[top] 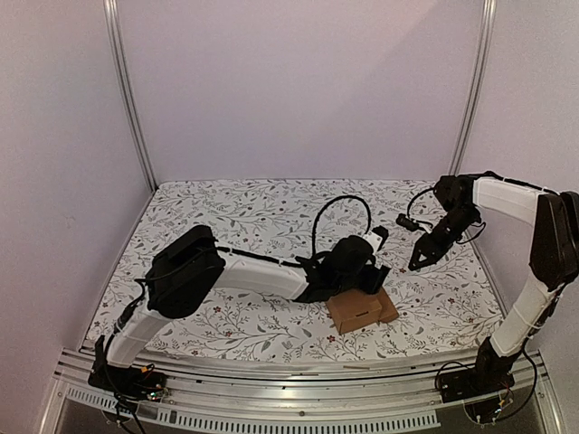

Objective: Fold the paper box

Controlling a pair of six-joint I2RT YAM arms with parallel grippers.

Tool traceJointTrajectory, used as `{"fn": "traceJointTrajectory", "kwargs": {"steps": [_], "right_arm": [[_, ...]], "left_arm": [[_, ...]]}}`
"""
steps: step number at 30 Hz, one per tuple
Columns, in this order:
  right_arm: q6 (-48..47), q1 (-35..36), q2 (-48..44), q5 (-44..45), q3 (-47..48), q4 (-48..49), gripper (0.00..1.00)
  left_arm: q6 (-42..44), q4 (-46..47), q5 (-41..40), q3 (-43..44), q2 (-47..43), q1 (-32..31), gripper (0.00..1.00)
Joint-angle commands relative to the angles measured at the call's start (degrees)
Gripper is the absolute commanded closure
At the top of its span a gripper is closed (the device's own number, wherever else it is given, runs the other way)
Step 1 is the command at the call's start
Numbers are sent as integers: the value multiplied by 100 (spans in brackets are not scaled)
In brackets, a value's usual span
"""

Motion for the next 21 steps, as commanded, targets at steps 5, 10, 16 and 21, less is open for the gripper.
{"fn": "traceJointTrajectory", "kwargs": {"steps": [5,10,16,21], "right_arm": [[-892,-18,-262,-437,-290,59,61],[-1855,303,-240,-248,-353,122,61],[-2546,1329,-193,501,-521,491,72],[-2661,2368,-66,1068,-770,547,82]], "left_arm": [[556,651,-631,-1382,-1752,-21,31],[36,-30,-720,-2760,-3228,-64,31],[-1098,-1016,-988,-4380,-4551,-153,32],[-1687,-1459,-1668,-5514,-5768,-274,32]]}}
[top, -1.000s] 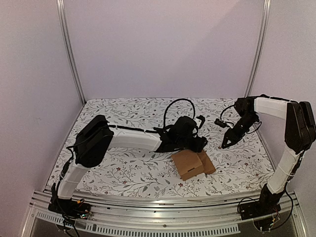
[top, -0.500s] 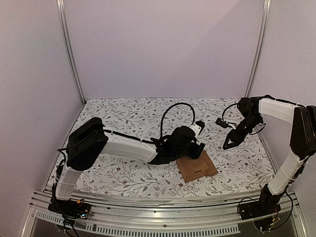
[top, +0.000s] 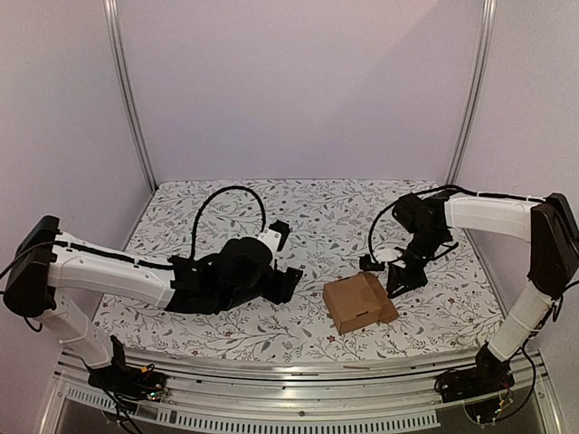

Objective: Fold the paper box

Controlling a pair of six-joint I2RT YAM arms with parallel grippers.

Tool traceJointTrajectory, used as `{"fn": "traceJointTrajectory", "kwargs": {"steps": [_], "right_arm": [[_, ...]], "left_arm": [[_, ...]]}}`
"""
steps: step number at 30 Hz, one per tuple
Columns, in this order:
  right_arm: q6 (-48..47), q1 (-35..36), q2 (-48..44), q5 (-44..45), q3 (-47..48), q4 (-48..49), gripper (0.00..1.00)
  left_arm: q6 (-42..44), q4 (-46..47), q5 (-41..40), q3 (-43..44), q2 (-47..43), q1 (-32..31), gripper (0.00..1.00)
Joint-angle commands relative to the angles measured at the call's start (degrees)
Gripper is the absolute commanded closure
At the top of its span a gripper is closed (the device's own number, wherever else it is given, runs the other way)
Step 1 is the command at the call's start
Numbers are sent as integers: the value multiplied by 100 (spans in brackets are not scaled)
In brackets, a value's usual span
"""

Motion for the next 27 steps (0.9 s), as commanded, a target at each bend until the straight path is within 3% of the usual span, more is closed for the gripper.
{"fn": "traceJointTrajectory", "kwargs": {"steps": [1,5,9,14,16,19,27], "right_arm": [[-323,867,101,689,-249,98,83],[-48,1905,156,475,-149,-27,83],[537,2902,570,54,697,47,81],[1712,3047,1949,-89,2778,357,77],[1873,3025,2195,-13,3198,357,77],[1840,2945,2010,-94,2961,353,75],[2273,2124,186,-115,976,609,65]], "left_arm": [[-762,-937,-751,-805,-1021,-169,32],[-1286,-1401,-1198,-1399,-2082,-265,32],[-1728,-1791,-1505,-1931,-2983,-442,33],[-2042,-2599,-1768,-1998,-3314,-528,33],[-2055,-2735,-1695,-1945,-3307,-562,33],[-1900,-2718,-1497,-1870,-3109,-568,33],[-496,-2186,-663,-969,-1648,-577,32]]}}
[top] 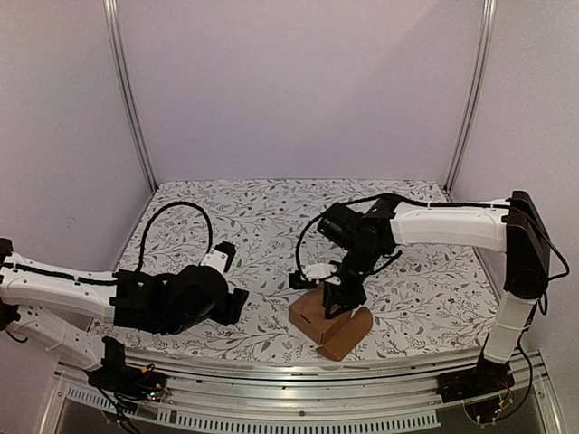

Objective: Fold the paper box

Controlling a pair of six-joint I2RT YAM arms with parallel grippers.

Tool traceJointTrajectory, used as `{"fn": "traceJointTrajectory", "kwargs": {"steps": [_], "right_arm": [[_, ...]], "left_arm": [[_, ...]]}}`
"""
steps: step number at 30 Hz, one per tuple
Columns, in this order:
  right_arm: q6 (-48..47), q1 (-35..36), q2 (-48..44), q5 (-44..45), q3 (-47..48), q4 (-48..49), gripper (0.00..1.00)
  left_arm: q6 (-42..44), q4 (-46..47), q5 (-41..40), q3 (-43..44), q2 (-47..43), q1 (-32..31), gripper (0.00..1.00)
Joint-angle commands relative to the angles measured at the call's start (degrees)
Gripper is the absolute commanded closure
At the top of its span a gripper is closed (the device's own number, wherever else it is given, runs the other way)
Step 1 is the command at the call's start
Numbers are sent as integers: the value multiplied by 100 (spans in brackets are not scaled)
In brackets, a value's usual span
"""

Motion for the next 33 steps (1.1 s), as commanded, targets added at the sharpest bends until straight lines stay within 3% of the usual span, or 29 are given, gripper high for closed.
{"fn": "traceJointTrajectory", "kwargs": {"steps": [1,4,7,12,20,28,33], "right_arm": [[461,-758,-1207,-111,-798,161,63],[662,-1667,-1558,-534,-1172,314,59],[485,-2169,-1539,-573,-1221,219,59],[-148,-2194,-1274,82,-1227,266,59],[-271,-2193,-650,560,-1102,571,59],[-297,-2193,-382,440,-1144,705,60],[-433,-2190,-598,412,-1377,656,60]], "left_arm": [[890,295,533,734,881,-105,31],[1009,256,766,1381,1605,-97,30],[605,-176,847,2033,2343,-53,30],[-155,-1322,726,2840,2914,-216,32],[-591,-1517,1505,2908,3234,-394,45],[-217,-1330,1770,3406,3961,-239,45],[495,-562,1888,3332,4021,518,43]]}}
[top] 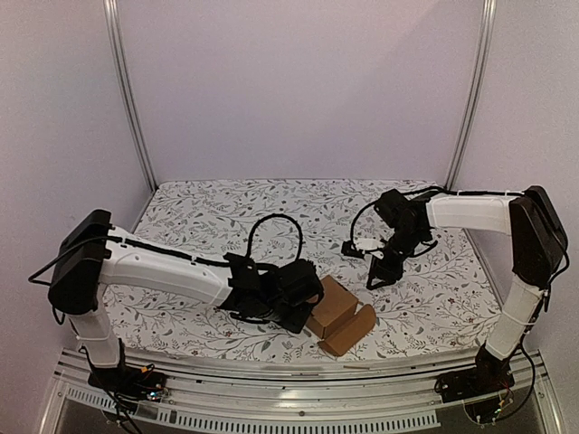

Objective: Fold the paper box

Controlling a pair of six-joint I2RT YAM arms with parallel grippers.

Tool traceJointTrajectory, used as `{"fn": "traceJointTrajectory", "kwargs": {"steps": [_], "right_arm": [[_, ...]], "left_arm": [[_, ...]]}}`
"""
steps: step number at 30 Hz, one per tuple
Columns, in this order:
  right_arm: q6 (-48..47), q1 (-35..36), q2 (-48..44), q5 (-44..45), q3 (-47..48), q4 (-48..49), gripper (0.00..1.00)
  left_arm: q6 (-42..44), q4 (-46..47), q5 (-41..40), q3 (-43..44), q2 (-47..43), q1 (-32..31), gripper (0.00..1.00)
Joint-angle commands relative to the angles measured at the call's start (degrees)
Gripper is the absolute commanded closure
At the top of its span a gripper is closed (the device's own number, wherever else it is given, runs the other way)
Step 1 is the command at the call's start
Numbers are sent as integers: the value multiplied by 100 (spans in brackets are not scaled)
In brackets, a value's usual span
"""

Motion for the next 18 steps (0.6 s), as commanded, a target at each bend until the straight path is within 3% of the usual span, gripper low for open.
{"fn": "traceJointTrajectory", "kwargs": {"steps": [1,5,10,13,18], "right_arm": [[-195,5,-215,-14,-277,15,60],[-267,10,-306,77,-398,-1,59],[-289,6,-294,79,-397,-38,59],[-304,11,-311,-30,-390,-39,59],[-485,237,-273,-20,-513,-128,62]], "left_arm": [[864,861,209,128,145,808,42],[1700,1557,1023,854,821,1561,41],[2040,1352,1599,2164,1586,1848,41],[1885,1350,1315,1888,1295,1822,41],[1596,1351,635,694,223,1609,39]]}}
